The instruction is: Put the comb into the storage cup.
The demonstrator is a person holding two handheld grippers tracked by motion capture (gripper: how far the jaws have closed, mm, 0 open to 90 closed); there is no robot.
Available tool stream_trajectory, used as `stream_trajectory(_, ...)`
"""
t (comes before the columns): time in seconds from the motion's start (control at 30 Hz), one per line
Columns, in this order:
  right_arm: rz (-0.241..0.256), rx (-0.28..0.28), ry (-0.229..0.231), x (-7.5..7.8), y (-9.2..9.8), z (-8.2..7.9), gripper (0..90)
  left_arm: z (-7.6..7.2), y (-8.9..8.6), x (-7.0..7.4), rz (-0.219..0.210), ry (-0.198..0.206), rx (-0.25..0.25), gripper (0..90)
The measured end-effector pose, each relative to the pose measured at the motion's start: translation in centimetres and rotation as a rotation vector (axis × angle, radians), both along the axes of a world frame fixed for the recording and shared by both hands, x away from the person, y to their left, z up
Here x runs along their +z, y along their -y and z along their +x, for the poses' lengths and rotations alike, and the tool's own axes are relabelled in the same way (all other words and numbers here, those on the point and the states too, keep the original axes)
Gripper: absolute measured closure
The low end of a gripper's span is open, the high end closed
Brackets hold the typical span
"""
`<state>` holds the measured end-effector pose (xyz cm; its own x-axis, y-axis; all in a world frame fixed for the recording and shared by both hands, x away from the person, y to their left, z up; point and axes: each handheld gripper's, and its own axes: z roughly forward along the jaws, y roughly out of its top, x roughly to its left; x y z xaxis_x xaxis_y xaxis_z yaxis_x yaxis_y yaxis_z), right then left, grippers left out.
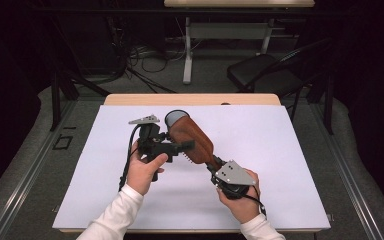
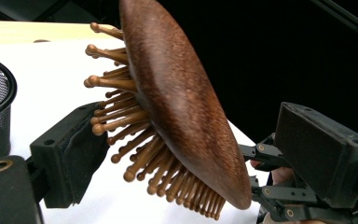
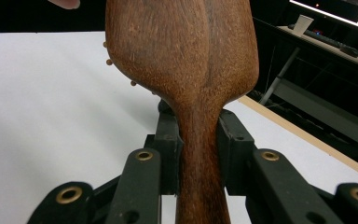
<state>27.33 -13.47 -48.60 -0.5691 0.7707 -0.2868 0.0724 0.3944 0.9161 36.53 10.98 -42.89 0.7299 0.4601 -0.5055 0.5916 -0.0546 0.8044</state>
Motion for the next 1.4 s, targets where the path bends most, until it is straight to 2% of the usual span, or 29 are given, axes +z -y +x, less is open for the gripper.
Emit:
stream_trajectory(0.17, 0.002, 0.003, 0.001, 0.0, -0.1, -0.1, 72.2, 0.2, 0.2, -0.1, -0.02, -0.018, 0.0, 11.7)
stream_trajectory(0.43, -0.002, 0.006, 0.004, 0.1, -0.2, -0.1, 72.2, 0.4, 0.6, -0.4, -0.012, -0.032, -0.008, 12.7)
stream_trajectory(1.03, -0.001, 0.01, 0.013, 0.0, -0.4, -0.3, 72.3, 0.7, 1.2, -0.8, -0.024, -0.064, -0.011, 16.7)
stream_trajectory(1.17, -0.002, 0.01, 0.013, 0.0, -0.5, -0.3, 72.3, 0.6, 1.2, -0.8, -0.023, -0.062, -0.011, 18.7)
stream_trajectory(1.23, -0.003, 0.01, 0.015, 0.0, -0.5, -0.4, 72.2, 0.6, 1.2, -0.8, -0.022, -0.052, -0.007, 22.6)
stream_trajectory(1.4, -0.001, 0.012, 0.018, 0.0, -0.5, -0.4, 72.2, 0.5, 1.2, -0.8, -0.029, -0.044, 0.003, 22.7)
